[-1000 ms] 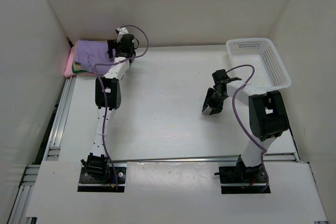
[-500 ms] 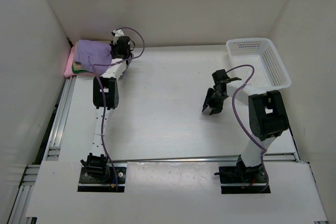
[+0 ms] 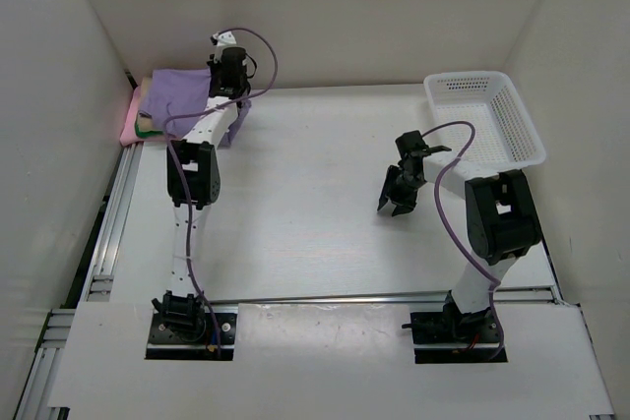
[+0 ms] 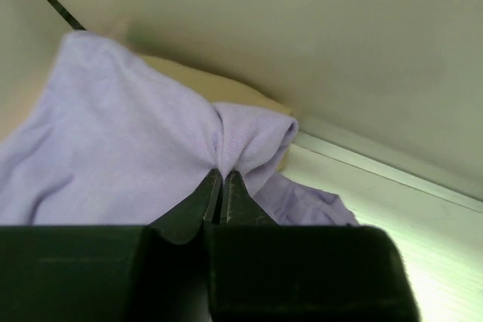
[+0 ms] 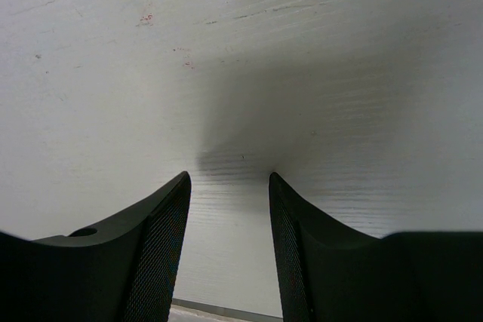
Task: Fold and stack the t-shirts
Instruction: Put the neatly folded tshirt into the corner of the board with the left arm
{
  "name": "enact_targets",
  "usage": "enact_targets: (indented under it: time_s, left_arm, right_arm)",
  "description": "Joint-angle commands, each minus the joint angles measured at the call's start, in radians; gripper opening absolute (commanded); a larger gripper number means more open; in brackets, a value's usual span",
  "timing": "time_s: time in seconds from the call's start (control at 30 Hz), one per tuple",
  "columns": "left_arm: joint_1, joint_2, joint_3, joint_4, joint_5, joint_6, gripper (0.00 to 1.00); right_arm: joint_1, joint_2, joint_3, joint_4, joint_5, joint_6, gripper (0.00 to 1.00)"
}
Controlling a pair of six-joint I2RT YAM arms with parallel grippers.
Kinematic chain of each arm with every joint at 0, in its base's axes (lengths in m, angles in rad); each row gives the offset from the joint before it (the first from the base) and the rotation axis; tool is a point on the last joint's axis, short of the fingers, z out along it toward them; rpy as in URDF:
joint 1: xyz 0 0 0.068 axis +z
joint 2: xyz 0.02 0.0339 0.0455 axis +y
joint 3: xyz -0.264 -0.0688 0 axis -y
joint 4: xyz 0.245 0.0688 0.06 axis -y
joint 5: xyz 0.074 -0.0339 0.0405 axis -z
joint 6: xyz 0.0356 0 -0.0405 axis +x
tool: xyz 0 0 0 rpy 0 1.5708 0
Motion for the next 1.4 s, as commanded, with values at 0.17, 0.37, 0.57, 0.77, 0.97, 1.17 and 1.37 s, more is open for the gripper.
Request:
enact_targets:
  time_s: [0.17,0.37,0.57,0.77,0.97,1.17,1.37]
  left_arm:
    - [-0.053,-0.178,-0.160,0.012,0.087,-0.007,0.10]
    - [-0.097,-0.169,-0.211,0.012,0.087,-0.007,0.10]
    - [-0.125,-0.123,-0.232,0.012,0.076,-0.007,0.10]
    - [-0.125,-0.053,-0.223,0.012,0.042,-0.007,0.10]
    - [-0.134,-0.040,-0.246,0.012,0.042,-0.007,0.25]
    - [-0.134,-0.030,-0.173,0.012,-0.010,-0.007,0.97]
    - [-0.156,-0.243,-0.266,0.012,-0.001,-0.007,1.00]
  right_arm:
    - [0.006,-0.036,-0.043,-0.004,0.043,-0.012,0.51]
    - [0.006,-0.036,-0.043,-0.004,0.043,-0.012,0.51]
    - [0.006,-0.036,-0.025,-0.022,0.054,-0.021,0.51]
    - [0.006,-0.009,-0.003,-0.032,0.054,-0.030,0.51]
    - [0.006,0.000,0.008,-0.041,0.054,-0.030,0.51]
    - [0.006,0.000,0.017,-0.050,0.054,-0.040,0.51]
    - [0.006,-0.018,0.006,-0.050,0.045,-0.030,0.51]
